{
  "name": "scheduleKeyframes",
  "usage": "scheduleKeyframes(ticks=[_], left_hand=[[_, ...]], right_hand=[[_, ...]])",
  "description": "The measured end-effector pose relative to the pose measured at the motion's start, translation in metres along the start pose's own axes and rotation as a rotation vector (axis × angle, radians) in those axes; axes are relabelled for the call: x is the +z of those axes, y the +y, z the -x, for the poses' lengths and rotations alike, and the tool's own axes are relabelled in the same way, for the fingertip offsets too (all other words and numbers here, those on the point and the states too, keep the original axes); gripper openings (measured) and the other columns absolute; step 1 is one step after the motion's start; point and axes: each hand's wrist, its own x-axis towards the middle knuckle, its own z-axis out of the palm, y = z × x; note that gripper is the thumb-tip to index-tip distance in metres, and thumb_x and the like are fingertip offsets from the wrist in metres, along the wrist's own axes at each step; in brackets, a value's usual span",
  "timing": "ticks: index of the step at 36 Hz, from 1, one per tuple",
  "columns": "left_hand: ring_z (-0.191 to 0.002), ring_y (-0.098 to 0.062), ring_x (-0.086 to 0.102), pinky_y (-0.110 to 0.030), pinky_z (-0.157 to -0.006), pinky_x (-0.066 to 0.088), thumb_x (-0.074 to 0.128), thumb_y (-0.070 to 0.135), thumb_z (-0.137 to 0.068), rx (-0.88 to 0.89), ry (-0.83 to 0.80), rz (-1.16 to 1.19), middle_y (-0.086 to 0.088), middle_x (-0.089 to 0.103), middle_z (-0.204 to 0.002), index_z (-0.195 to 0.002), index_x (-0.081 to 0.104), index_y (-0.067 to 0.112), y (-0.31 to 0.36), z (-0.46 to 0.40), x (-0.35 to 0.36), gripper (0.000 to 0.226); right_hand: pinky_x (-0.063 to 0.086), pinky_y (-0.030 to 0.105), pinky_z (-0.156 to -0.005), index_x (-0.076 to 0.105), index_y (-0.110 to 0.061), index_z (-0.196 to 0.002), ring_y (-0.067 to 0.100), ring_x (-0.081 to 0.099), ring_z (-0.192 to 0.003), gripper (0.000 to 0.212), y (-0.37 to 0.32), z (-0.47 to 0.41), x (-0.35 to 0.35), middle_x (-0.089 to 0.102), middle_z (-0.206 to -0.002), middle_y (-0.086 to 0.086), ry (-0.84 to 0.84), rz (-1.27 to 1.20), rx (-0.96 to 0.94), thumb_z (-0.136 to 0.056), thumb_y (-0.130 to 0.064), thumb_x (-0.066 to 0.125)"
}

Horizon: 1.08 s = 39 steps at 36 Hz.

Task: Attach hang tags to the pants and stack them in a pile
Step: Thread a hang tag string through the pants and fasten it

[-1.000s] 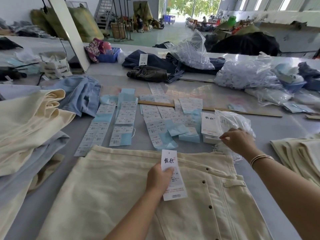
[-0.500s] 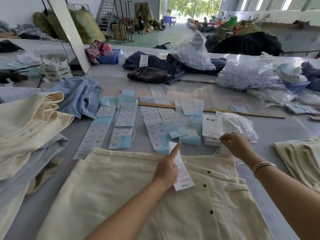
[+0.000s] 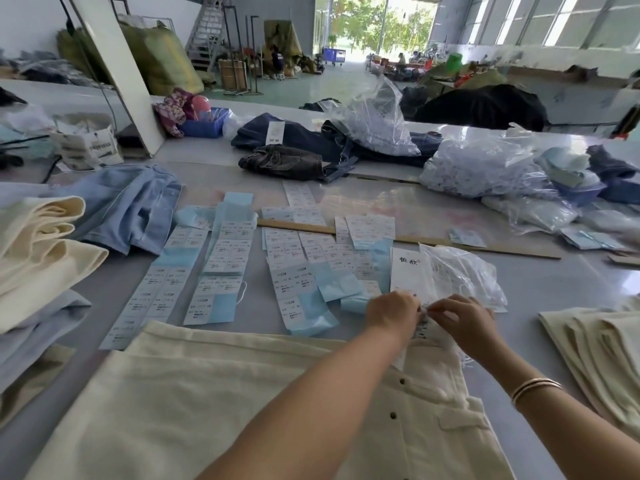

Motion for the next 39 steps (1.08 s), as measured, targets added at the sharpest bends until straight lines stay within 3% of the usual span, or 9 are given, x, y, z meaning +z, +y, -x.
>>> scheduleKeyframes(ticks=[7,13,18,24,27,29,35,37,39], left_hand=[[-0.093,-0.029,0.063,-0.033,-0.074,0.043,0.043,0.044,-0.099,0.131,0.043,0.035,-0.01,0.067,-0.106,-0.108,0.066,0.014,-0.002,-0.003,0.003,0.038],[-0.082,-0.031,0.064,-0.032,-0.068,0.043,0.044,0.031,-0.098,0.104,0.112,0.121,-0.011,0.07,-0.093,-0.096,0.067,0.011,-0.004,-0.003,-0.003,0.03],[-0.06,-0.024,0.053,-0.027,-0.058,0.041,0.049,0.025,-0.097,0.039,0.189,0.265,-0.004,0.058,-0.066,-0.083,0.066,0.009,-0.03,0.008,-0.025,0.027],[-0.065,-0.025,0.063,-0.03,-0.059,0.053,0.054,0.027,-0.095,-0.046,0.203,0.325,-0.008,0.069,-0.072,-0.085,0.07,0.009,-0.076,0.037,-0.044,0.026],[-0.068,-0.026,0.063,-0.031,-0.058,0.05,0.051,0.029,-0.096,-0.108,0.125,0.362,-0.008,0.069,-0.076,-0.084,0.067,0.01,-0.076,0.049,-0.036,0.027],[-0.069,-0.026,0.059,-0.029,-0.057,0.043,0.048,0.027,-0.096,-0.178,0.082,0.396,-0.007,0.066,-0.076,-0.078,0.061,0.009,-0.073,0.051,-0.03,0.028],[-0.055,-0.011,0.037,-0.026,-0.052,0.029,0.044,0.026,-0.099,-0.199,-0.081,0.64,0.003,0.041,-0.059,-0.062,0.037,0.019,-0.06,0.049,-0.035,0.038],[-0.055,-0.01,0.037,-0.025,-0.053,0.029,0.041,0.029,-0.101,-0.131,-0.247,0.759,0.004,0.038,-0.061,-0.064,0.035,0.021,-0.055,0.052,-0.038,0.037],[-0.054,-0.011,0.041,-0.023,-0.052,0.031,0.041,0.028,-0.101,-0.054,-0.392,0.811,0.004,0.041,-0.063,-0.066,0.037,0.024,-0.052,0.058,-0.039,0.035]], right_hand=[[0.034,0.038,-0.076,0.076,-0.023,-0.087,0.027,0.058,-0.087,0.008,0.005,-0.003,0.002,0.07,-0.089,-0.002,0.007,0.032,-0.045,-0.082,-0.018,0.073],[0.03,0.035,-0.075,0.076,-0.024,-0.087,0.026,0.056,-0.087,0.005,0.005,0.0,0.002,0.069,-0.088,-0.002,-0.017,0.099,-0.064,-0.083,-0.024,0.072],[0.035,0.037,-0.075,0.076,-0.021,-0.09,0.03,0.058,-0.087,0.007,0.015,0.004,-0.007,0.069,-0.093,0.002,-0.013,0.204,-0.029,-0.085,-0.022,0.071],[0.045,0.039,-0.068,0.076,-0.02,-0.085,0.031,0.062,-0.08,0.007,0.002,0.004,-0.008,0.069,-0.087,0.003,0.015,0.341,-0.177,-0.079,-0.022,0.076],[0.045,0.037,-0.067,0.074,-0.018,-0.081,0.029,0.062,-0.078,0.006,-0.01,0.0,-0.006,0.068,-0.086,0.003,-0.005,0.42,-0.252,-0.079,-0.024,0.076],[0.042,0.034,-0.073,0.073,-0.022,-0.089,0.025,0.06,-0.087,0.011,-0.016,0.0,-0.006,0.067,-0.096,0.001,-0.06,0.451,-0.241,-0.087,-0.029,0.066],[0.04,0.034,-0.087,0.07,-0.029,-0.104,0.019,0.055,-0.103,0.023,-0.016,0.008,-0.015,0.063,-0.109,-0.005,-0.141,0.436,-0.213,-0.091,-0.041,0.055],[0.044,0.036,-0.084,0.07,-0.026,-0.1,0.021,0.057,-0.101,0.02,-0.018,0.01,-0.017,0.063,-0.107,-0.002,-0.151,0.501,-0.197,-0.089,-0.038,0.058],[0.051,0.041,-0.07,0.074,-0.019,-0.085,0.028,0.061,-0.087,0.01,-0.022,0.01,-0.018,0.065,-0.095,0.004,-0.119,0.507,-0.207,-0.079,-0.027,0.074]])
